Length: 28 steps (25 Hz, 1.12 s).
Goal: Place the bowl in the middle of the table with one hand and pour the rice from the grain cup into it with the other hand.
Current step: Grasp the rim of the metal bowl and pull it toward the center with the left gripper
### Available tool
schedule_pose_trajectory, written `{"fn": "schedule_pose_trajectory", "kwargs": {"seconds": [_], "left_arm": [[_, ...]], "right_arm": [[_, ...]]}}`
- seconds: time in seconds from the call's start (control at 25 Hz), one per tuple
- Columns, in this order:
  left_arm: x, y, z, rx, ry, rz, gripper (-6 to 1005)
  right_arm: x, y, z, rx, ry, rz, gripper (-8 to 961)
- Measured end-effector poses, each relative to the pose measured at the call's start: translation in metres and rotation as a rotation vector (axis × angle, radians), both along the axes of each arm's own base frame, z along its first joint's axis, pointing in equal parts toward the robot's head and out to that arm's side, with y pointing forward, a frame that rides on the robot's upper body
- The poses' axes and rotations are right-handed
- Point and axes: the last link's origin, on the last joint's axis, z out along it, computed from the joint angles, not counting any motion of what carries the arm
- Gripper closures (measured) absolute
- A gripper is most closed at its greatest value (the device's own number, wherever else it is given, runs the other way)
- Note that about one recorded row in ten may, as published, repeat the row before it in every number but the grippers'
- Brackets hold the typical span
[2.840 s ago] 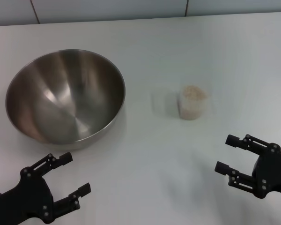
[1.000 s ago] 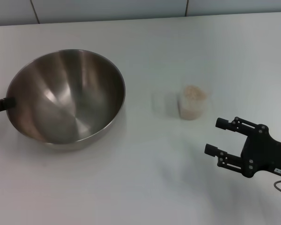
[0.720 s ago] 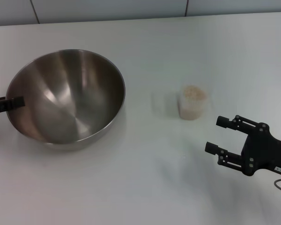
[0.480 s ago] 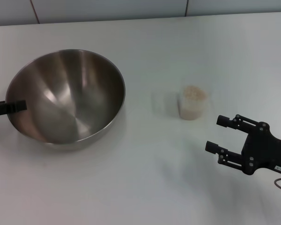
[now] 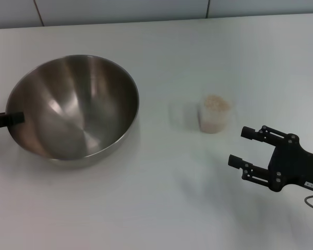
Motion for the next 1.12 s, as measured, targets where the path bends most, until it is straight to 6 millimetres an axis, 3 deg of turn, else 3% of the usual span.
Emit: {"fn": "schedule_pose_trajectory", "kwargs": {"seconds": [0.08, 0.48, 0.92, 1.12], "left_arm": [[0.001, 0.000, 0.001, 0.002, 0.005, -0.002, 318], [0.003, 0.002, 0.001, 0.001, 0.008, -0.008, 770], [0.007, 0.005, 0.004, 0.004, 0.043, -0.040, 939], [0.011, 0.007, 0.002, -0.011, 0.067, -0.072, 944]], "right_arm": [[0.000, 0.000, 0.000, 0.000, -0.001, 0.000, 240], [-0.001, 0.003, 0.001, 0.005, -0.002, 0.002, 242], [0.000, 0.003, 0.000, 0.007, -0.007, -0.004, 240], [-0.001, 0.005, -0.001, 0.006, -0.005, 0.000, 241]]}}
